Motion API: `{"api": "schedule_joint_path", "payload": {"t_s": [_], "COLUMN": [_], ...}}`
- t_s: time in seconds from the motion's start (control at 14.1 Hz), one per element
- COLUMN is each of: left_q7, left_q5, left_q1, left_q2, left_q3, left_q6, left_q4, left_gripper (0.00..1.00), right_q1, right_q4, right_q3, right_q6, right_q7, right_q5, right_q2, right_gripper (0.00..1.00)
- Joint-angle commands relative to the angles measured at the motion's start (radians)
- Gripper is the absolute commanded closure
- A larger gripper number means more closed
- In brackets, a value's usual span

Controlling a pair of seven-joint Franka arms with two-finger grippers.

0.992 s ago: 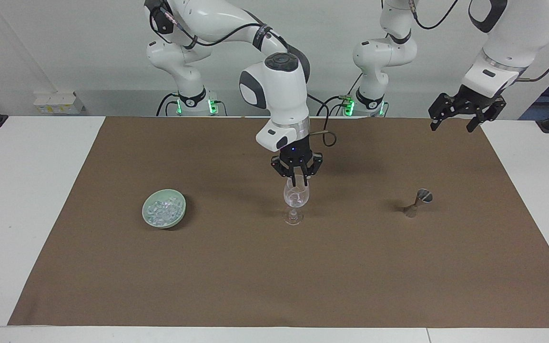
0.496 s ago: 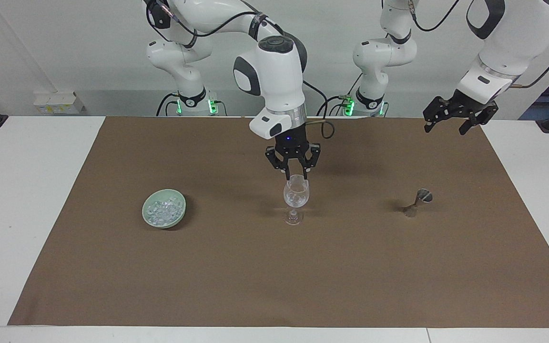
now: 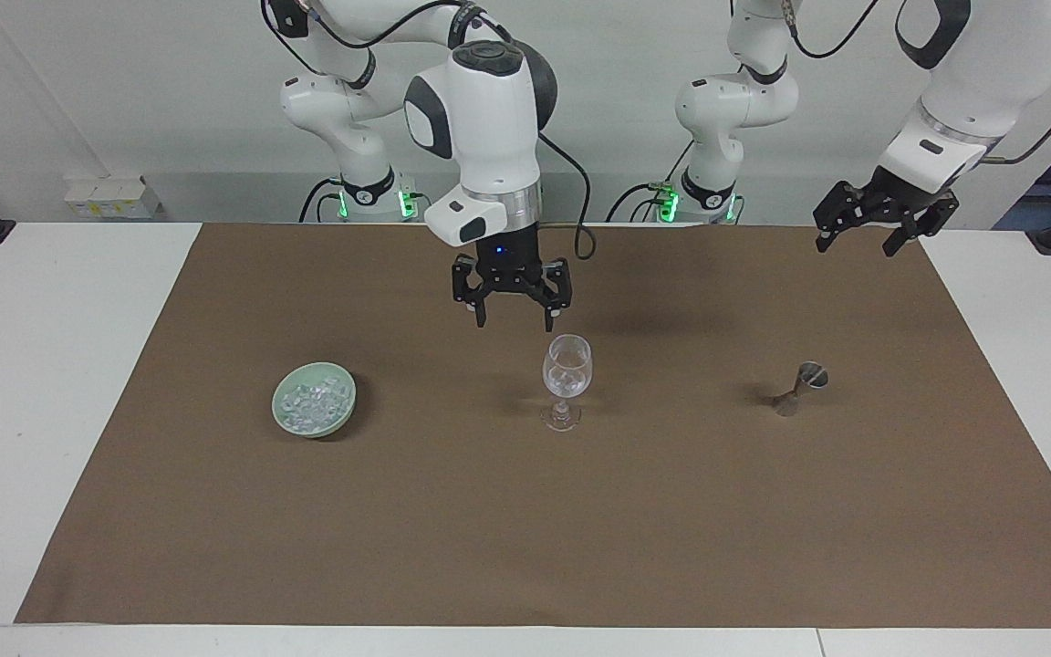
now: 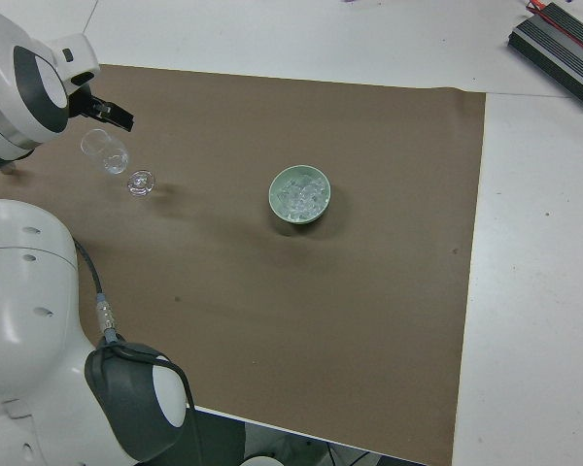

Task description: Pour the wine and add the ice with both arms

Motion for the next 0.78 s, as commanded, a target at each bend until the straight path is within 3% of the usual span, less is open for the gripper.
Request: {"api": "schedule_joint_path", "payload": {"t_s": [0.0,0.21,0.71], "left_q7": [-0.005,-0.005,-0.002], "left_q5": [-0.011,-0.013,-0.011], "left_q1": [-0.005,-0.013,0.003], "left_q2": [-0.011,-0.027,-0.031], "left_q3": [0.006,0.005,0.018], "left_q6": [0.008,0.006,-0.001], "left_q4": [-0.001,0.001,0.001], "left_gripper": [0.00,0.00,0.00], "right_q1": [-0.050,-0.106,-0.245], "right_q4": [-0.101,-0.122,-0.316], "right_q3": [0.008,0.010,0.008], "right_q6": [-0.007,-0.088,-0.213], "right_q7": [0.015,-0.001,-0.141], "right_q5": [-0.021,-0.018,0.041], "right_q2": [-0.077,-0.139,-0.391], "right_gripper": [0.00,0.00,0.00]}}
